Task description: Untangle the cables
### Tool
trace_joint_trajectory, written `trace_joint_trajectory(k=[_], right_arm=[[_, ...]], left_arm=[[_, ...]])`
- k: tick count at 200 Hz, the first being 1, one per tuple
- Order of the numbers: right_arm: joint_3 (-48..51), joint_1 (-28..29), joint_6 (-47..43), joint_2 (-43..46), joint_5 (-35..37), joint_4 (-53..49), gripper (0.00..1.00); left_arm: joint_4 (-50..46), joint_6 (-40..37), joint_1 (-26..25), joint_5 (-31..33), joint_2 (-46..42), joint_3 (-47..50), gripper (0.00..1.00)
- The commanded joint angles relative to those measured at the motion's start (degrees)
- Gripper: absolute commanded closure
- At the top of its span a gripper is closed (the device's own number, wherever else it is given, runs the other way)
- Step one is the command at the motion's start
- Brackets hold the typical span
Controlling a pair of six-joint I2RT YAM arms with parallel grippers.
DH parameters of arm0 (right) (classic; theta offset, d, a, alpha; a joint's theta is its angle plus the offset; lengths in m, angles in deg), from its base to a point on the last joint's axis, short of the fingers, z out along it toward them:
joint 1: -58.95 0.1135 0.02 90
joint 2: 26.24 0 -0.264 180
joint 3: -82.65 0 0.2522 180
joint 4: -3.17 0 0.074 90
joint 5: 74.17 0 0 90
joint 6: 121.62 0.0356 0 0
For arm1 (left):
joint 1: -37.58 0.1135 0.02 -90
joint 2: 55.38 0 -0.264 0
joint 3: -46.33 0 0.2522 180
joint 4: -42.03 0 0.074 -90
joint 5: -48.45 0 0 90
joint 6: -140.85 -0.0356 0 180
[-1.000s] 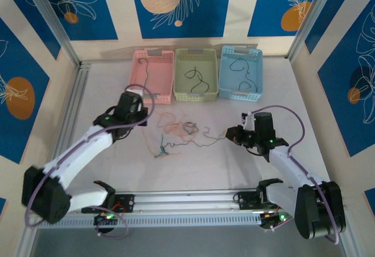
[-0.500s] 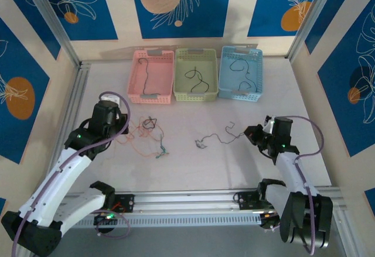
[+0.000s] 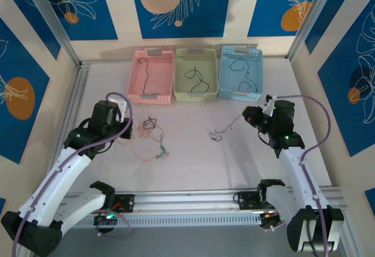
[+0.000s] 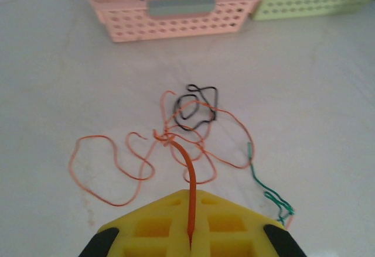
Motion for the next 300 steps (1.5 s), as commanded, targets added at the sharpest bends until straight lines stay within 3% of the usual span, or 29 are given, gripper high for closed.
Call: trace_joint_trajectory(k=[1, 37, 92, 136, 197, 244, 300], right_arm=[[-7.3, 3.3, -4.7, 2.7, 2.4, -1.8, 1.00], [-18.3, 4.5, -8.6, 1.8, 2.8, -1.0, 1.00], [-33.0, 4.6, -11.4, -6.4, 7.6, -1.5, 1.00], [-38.3, 4.0, -11.0, -13.3, 12.1, 0.4, 1.00], [-43.6, 1.4, -7.0, -25.3, 12.9, 4.3, 1.00], [-50.2, -0.3, -3.5, -34.3, 10.6, 5.2, 1.00], [-55.3, 0.1, -2.6, -38.3, 9.1, 4.9, 1.00]], left_arm=[[-1.7, -2.5, 0.6, -5.9, 0.4, -2.3, 1.00], [-0.3, -2.7, 0.7, -4.5, -1.5, 0.9, 1.00], [1.3, -3.1, 0.7, -4.7, -1.2, 2.4, 1.00], [1.5, -3.3, 0.7, -4.8, -1.1, 2.7, 1.00], [1.6, -3.4, 0.7, -4.7, -1.5, 2.8, 1.00], [1.5, -3.4, 0.8, -4.7, -1.5, 2.8, 1.00], [1.5, -3.4, 0.8, -4.5, -1.7, 2.9, 1.00]])
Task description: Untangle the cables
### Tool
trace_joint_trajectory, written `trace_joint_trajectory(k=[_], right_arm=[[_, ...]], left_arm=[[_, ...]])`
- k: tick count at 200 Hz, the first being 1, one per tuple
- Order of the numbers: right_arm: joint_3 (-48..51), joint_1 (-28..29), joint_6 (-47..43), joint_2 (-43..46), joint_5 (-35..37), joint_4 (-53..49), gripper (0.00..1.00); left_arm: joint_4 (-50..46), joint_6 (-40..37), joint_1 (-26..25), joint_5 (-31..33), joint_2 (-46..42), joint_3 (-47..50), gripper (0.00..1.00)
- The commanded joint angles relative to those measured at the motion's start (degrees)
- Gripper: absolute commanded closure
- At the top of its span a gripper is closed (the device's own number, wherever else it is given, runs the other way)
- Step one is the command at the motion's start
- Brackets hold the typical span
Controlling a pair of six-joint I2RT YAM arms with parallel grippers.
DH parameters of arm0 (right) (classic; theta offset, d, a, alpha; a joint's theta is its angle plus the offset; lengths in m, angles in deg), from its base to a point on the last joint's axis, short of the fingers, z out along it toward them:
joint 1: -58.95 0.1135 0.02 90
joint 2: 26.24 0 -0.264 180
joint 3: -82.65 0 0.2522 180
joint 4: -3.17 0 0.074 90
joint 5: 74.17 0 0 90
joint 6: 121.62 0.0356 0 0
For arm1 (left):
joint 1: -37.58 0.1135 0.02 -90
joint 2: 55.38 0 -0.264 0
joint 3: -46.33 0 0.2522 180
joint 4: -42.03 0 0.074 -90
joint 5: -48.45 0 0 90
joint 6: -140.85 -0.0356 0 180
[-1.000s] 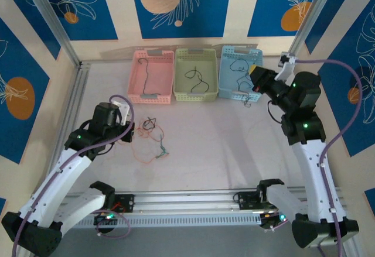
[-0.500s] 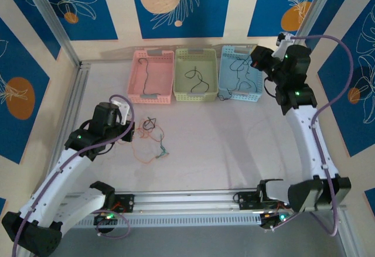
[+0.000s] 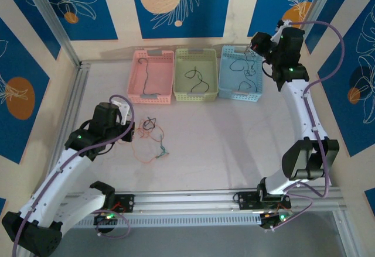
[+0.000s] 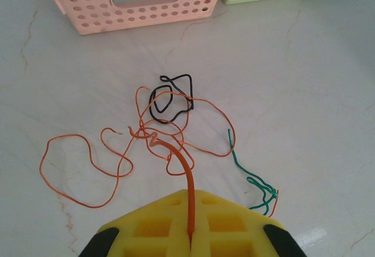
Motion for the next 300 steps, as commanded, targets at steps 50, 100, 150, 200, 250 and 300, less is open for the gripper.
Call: trace_joint_trajectory(k=[50, 100, 150, 200, 250, 300], right_arm=[[-1.5, 0.7, 1.1, 0.6, -2.9, 2.6, 1.00], [-0.3, 2.9, 0.6, 2.5, -6.8, 4.9, 1.00], [-0.2, 9.2, -3.3, 2.9, -9.5, 10.1, 1.00], [-2.7, 14.3, -7.2, -2.7, -8.5, 15.2, 1.00], [-9.6, 15.1, -5.4, -16.1, -10.5, 16.9, 1.00], [-14.0, 16.0, -6.5, -26.3, -11.4, 15.5, 1.00]], left_arm=[[0.5, -1.5, 0.7, -0.9, -0.3, 0.7, 1.00], [0.5, -1.5, 0.8, -1.0, 0.2, 0.6, 1.00], [0.7, -1.7, 1.7, -1.6, 0.5, 0.7, 1.00], [1.1, -1.8, 2.9, -3.2, 1.5, 0.7, 1.00], [1.3, -1.8, 4.8, -4.2, 1.7, 0.7, 1.00], [1.7, -1.8, 6.6, -6.0, 2.5, 0.8, 1.00]])
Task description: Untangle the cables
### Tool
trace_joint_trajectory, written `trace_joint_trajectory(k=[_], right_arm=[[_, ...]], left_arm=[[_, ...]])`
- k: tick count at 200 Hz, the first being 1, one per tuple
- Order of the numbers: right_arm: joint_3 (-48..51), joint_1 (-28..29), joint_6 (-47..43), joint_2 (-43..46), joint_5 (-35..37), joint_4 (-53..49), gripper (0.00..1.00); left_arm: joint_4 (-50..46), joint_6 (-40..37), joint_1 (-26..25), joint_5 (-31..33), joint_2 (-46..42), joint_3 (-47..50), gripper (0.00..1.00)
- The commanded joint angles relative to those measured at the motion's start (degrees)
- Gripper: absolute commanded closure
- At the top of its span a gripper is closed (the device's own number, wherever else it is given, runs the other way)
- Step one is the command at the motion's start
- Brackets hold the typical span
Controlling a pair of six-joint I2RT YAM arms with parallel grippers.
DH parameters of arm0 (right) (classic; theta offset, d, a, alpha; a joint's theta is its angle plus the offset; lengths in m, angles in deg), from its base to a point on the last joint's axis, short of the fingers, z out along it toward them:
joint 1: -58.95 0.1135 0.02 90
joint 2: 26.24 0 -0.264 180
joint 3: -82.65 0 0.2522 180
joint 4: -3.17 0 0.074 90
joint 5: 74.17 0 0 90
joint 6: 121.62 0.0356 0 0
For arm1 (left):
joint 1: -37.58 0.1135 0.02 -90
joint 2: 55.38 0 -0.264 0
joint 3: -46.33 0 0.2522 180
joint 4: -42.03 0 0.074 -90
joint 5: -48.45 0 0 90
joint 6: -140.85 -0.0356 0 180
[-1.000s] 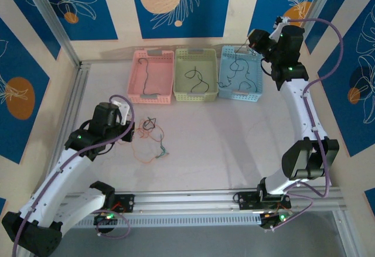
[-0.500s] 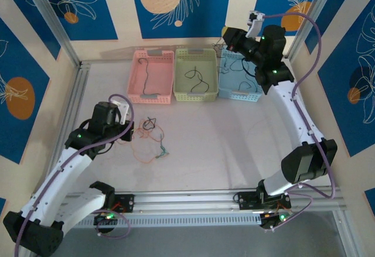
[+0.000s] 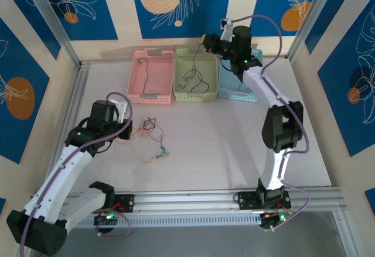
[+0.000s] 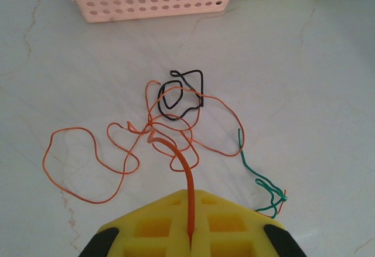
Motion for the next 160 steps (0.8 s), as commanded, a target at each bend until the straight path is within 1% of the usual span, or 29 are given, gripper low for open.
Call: trace_joint_trajectory(k=[1, 40, 50, 67, 71, 80, 99, 118, 121, 136, 160], right_arm=[[-3.3, 0.7, -1.1, -2.3, -1.2, 0.3, 1.00], [-6.7, 1.1, -1.4, -9.1, -2.4, -4.3, 1.00], [-8.0, 1.1, -1.6, -10.9, -3.5, -6.0, 0.91], [-11.5, 1.5, -3.1, -13.1, -3.6, -10.4, 0.70], [-12.4, 1.4, -3.8, -13.4, -2.7, -12.0, 0.65], [-14.5, 1.8, -5.5, -13.7, 0.7, -15.7, 0.58], [-16.9, 1.8, -10.2, -13.2, 7.4, -21.4, 0.52], [-18.1, 1.2, -13.8, -12.9, 14.2, -26.3, 0.51], [-18.3, 1.0, -14.3, -12.9, 16.2, -27.5, 0.50], [-19.9, -0.7, -15.5, -13.6, 21.7, -31.7, 0.50], [-25.2, -4.6, -15.0, -16.8, 26.6, -40.5, 0.50]], left_arm=[[1.3, -0.7, 1.3, -2.2, 0.6, 0.6, 1.00], [1.4, -0.7, 2.2, -2.8, 1.0, 0.5, 1.00], [1.5, -0.7, 2.5, -2.9, 1.1, 0.5, 1.00], [1.4, -0.8, 2.8, -3.1, 1.2, 0.6, 1.00], [1.4, -0.7, 2.9, -3.1, 1.3, 0.6, 1.00], [1.5, -0.8, 3.0, -3.2, 1.3, 0.5, 1.00], [1.5, -0.7, 3.2, -3.3, 1.4, 0.6, 1.00], [1.5, -0.7, 3.3, -3.3, 1.4, 0.6, 1.00], [1.5, -0.7, 3.3, -3.3, 1.4, 0.6, 1.00], [1.5, -0.8, 3.4, -3.4, 1.3, 0.5, 1.00], [1.5, -0.7, 3.4, -3.5, 1.4, 0.6, 1.00]])
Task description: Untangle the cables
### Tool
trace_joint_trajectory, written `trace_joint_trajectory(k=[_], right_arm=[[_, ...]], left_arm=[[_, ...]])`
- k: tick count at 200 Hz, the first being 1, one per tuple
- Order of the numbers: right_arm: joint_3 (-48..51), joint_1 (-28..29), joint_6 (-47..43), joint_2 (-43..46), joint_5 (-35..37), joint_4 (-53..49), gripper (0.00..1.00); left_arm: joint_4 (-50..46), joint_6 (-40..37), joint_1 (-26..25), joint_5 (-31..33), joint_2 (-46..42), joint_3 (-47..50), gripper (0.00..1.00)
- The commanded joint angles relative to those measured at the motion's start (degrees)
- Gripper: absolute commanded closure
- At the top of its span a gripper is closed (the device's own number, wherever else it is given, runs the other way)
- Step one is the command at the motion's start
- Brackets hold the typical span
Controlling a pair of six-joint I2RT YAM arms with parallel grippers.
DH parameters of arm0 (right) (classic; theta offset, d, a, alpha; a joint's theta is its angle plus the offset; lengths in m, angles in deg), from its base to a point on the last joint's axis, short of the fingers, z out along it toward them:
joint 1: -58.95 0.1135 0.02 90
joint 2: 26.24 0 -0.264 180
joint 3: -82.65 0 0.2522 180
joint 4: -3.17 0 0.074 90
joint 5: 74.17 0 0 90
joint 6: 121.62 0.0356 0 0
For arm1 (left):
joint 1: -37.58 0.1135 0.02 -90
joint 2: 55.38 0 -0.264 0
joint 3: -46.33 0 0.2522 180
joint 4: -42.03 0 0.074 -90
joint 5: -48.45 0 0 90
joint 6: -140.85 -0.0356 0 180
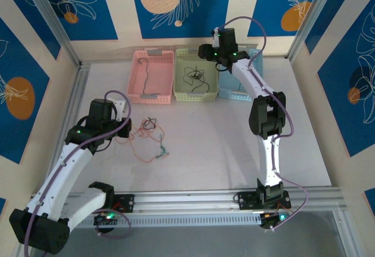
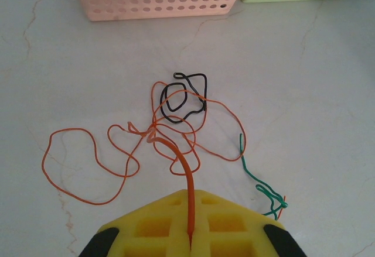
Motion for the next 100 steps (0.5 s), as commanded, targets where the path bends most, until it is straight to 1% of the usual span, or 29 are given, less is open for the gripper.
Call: trace_joint_trajectory(k=[1, 24, 42, 69, 100], right_arm=[[-5.5, -4.6, -2.4, -2.4, 9.9, -11.9, 0.50], [-10.5, -7.6, -1.1, -6.3, 11.5, -19.2, 0.50], [-12.0, -8.7, -1.1, -8.3, 13.9, -21.7, 0.50], [-17.1, -9.9, -1.1, -12.8, 18.1, -27.0, 0.49], [-19.8, -11.1, -1.2, -16.8, 19.1, -29.6, 0.49]], left_arm=[[0.6, -0.8, 0.8, -1.4, 0.2, 0.5, 1.00], [0.7, -0.7, 0.9, -1.5, 0.4, 0.5, 1.00], [0.7, -0.7, 1.0, -1.6, 0.6, 0.4, 1.00], [0.7, -0.8, 1.2, -1.8, 0.8, 0.4, 1.00], [0.7, -0.7, 1.3, -1.9, 0.9, 0.4, 1.00]])
